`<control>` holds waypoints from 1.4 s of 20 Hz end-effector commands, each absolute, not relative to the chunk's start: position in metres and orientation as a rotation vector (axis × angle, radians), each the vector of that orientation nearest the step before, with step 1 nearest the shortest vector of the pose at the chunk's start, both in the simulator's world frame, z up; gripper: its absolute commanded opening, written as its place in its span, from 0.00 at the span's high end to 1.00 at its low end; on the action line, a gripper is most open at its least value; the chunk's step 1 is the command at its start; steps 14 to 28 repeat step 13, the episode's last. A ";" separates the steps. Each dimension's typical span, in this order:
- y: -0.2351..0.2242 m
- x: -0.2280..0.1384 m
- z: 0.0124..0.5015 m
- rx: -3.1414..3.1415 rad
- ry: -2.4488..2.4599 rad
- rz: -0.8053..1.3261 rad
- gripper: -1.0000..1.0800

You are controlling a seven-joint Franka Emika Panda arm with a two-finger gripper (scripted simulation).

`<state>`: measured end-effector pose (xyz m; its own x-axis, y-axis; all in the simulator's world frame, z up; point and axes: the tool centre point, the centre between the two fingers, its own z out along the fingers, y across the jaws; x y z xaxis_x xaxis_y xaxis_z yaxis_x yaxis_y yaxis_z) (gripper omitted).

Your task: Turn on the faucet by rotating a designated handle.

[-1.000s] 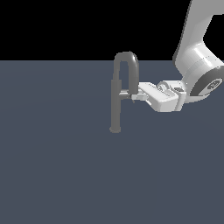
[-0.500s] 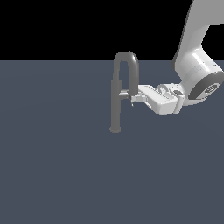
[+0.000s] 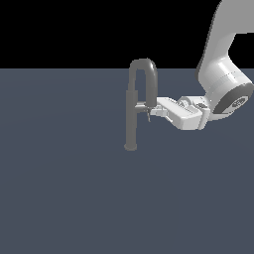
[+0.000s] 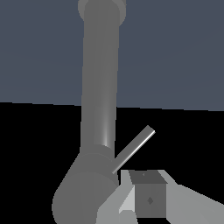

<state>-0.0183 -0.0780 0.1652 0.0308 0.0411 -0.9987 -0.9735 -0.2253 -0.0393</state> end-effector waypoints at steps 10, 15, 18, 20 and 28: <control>-0.067 0.014 0.121 -1.345 1.105 1.341 1.00; -0.066 0.018 0.115 -1.342 1.114 1.339 1.00; -0.066 0.018 0.115 -1.342 1.114 1.339 1.00; -0.066 0.018 0.115 -1.342 1.114 1.339 1.00; -0.066 0.018 0.115 -1.342 1.114 1.339 1.00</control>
